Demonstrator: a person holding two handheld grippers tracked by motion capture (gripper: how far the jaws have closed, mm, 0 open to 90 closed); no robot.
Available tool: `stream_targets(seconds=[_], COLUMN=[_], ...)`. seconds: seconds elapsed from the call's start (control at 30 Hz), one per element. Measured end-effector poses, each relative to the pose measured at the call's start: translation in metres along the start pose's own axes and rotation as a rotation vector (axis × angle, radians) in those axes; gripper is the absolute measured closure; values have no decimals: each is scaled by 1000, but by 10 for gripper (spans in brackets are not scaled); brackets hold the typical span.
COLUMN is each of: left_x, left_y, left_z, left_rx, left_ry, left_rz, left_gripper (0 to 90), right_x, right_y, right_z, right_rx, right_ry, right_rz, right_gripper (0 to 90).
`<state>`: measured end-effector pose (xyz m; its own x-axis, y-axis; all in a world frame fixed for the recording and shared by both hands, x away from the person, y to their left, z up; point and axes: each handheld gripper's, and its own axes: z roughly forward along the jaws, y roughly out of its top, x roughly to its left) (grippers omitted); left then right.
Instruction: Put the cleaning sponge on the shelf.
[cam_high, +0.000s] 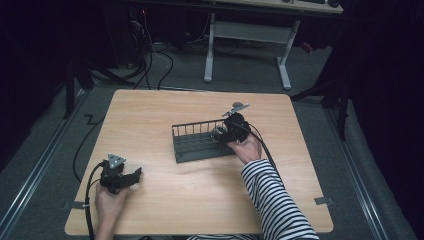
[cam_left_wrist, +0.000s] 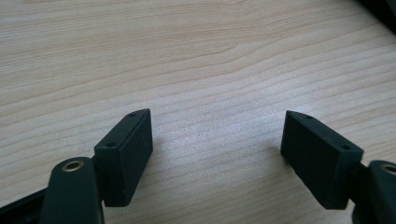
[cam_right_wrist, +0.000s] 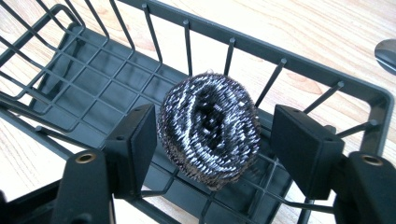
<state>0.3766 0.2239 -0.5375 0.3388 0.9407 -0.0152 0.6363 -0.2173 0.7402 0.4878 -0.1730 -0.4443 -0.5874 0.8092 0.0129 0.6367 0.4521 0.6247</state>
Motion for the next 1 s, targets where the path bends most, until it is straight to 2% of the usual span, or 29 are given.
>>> stream_targets(seconds=[0.37, 1.0], left_x=[0, 0], left_y=[0, 0], left_z=[0, 0], left_rx=[0, 1], left_ry=[0, 0], left_rz=[0, 2], left_gripper=[256, 257], right_x=[0, -7], right_y=[0, -10], right_z=[-16, -50], right_rx=[-49, -138], right_ry=[9, 2], right_rz=[-13, -12], right_gripper=[299, 348])
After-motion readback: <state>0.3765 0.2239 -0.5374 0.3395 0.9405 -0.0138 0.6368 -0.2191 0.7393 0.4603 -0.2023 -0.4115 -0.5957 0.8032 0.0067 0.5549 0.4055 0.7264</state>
